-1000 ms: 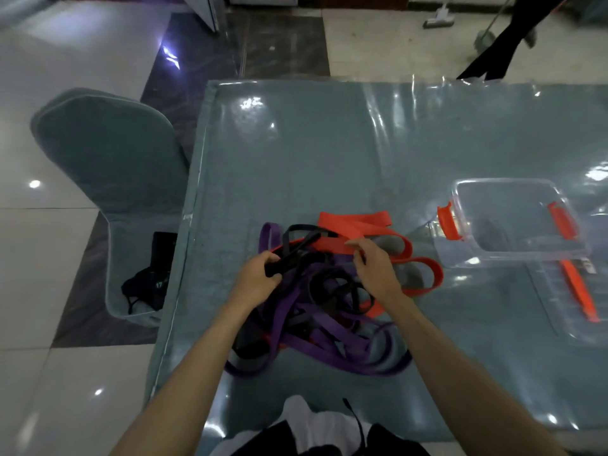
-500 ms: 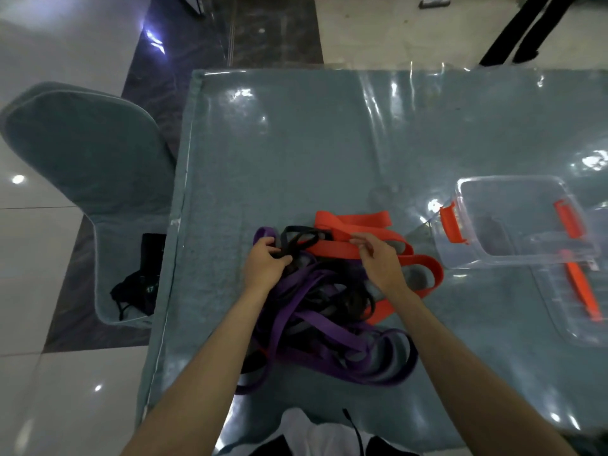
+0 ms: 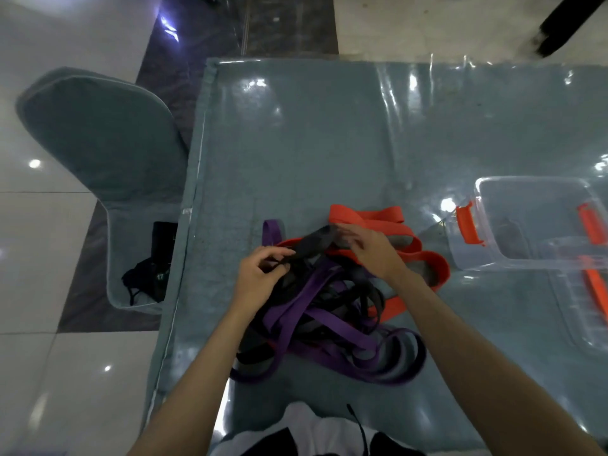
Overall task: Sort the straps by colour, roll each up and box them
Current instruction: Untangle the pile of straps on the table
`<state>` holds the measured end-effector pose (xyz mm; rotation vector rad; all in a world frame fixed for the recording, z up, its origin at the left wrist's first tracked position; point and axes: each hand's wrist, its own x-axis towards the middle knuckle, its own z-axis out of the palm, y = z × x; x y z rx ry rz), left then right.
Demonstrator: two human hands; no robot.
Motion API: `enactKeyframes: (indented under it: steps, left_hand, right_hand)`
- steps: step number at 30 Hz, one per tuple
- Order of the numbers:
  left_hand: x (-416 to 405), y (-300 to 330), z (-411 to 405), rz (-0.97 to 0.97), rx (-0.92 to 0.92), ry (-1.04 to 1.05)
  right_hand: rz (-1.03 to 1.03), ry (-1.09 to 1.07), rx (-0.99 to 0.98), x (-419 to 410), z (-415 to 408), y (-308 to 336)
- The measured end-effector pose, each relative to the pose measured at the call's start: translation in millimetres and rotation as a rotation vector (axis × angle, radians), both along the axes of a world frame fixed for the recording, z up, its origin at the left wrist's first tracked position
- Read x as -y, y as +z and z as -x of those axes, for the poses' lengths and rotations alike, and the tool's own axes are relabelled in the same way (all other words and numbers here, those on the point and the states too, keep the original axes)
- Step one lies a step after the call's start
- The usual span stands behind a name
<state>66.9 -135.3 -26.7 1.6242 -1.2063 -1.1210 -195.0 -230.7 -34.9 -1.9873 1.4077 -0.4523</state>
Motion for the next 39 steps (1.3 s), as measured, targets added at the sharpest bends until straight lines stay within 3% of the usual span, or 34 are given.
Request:
enactKeyframes:
  steps: [3, 8, 16, 26, 31, 34, 39]
  left_hand:
    - [0.1, 6.0, 1.8, -0.031, -0.122, 0.123]
    - [7.9, 18.6, 1.9, 0.001, -0.158, 0.155]
    - [-1.6, 27.5, 0.6, -0.007, -0.111, 0.029]
    - [-22.6, 33.5, 6.1, 0.004, -0.114, -0.044]
    - [-32.6, 29.8, 7.5, -0.121, -0.171, -0.033]
    - [-34.2, 27.5, 7.0, -0.146, -0.108, -0.162]
    - [-31.0, 17.2, 4.9, -0.175, 0.257, -0.317]
  right_hand:
    - [-0.124, 0.172, -0.022, 4.5, -11.1, 3.2]
    - [-0.150, 0.277, -0.048, 19.6, -18.8, 14.1]
    - [-0.077, 0.114, 0.011, 1.1, -3.0, 32.1]
    - [0.017, 0.089, 0.052, -29.6, -1.3, 60.7]
    - [-0.008, 0.111, 0.022, -39.1, 2.5, 67.8]
    - [-0.098, 0.024, 0.017, -50.1, 8.8, 68.3]
    - [-0.061, -0.375, 0.075, -76.2, 35.3, 50.5]
